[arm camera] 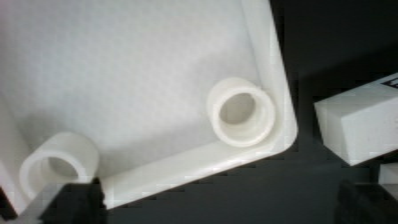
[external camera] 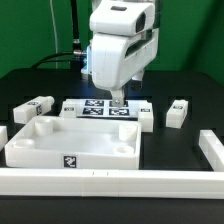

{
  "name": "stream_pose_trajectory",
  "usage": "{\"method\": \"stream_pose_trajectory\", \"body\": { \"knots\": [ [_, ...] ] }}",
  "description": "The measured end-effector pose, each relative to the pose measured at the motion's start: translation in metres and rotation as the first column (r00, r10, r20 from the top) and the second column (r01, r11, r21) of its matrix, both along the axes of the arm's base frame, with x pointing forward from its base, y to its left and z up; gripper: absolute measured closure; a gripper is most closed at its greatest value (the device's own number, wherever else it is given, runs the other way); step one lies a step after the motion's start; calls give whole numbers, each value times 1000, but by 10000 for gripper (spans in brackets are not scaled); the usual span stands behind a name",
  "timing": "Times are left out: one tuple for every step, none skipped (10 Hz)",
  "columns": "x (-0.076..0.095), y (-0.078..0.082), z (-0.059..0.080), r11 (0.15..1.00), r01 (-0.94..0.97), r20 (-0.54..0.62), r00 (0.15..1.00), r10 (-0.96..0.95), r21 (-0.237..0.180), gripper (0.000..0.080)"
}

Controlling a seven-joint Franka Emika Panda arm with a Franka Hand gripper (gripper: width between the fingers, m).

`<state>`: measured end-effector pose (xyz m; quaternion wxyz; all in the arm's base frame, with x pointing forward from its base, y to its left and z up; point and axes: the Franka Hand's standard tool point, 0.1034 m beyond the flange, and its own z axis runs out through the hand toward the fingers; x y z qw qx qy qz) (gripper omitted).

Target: Assemble desk

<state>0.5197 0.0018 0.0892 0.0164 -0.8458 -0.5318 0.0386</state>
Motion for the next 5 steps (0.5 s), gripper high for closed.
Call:
{"method": "stream_pose_trajectory", "body": {
  "knots": [
    [0,0,0,1000,0,0,1000,0,0,150],
    [0,-4,-2,998,-65,9,998,65,6,150],
    [-7,-18,-10,987,-159,32,987,159,18,150],
    [-14,-27,-16,978,-209,49,977,207,21,150],
    [-22,-33,-24,961,-276,57,960,275,23,150]
  ]
}}
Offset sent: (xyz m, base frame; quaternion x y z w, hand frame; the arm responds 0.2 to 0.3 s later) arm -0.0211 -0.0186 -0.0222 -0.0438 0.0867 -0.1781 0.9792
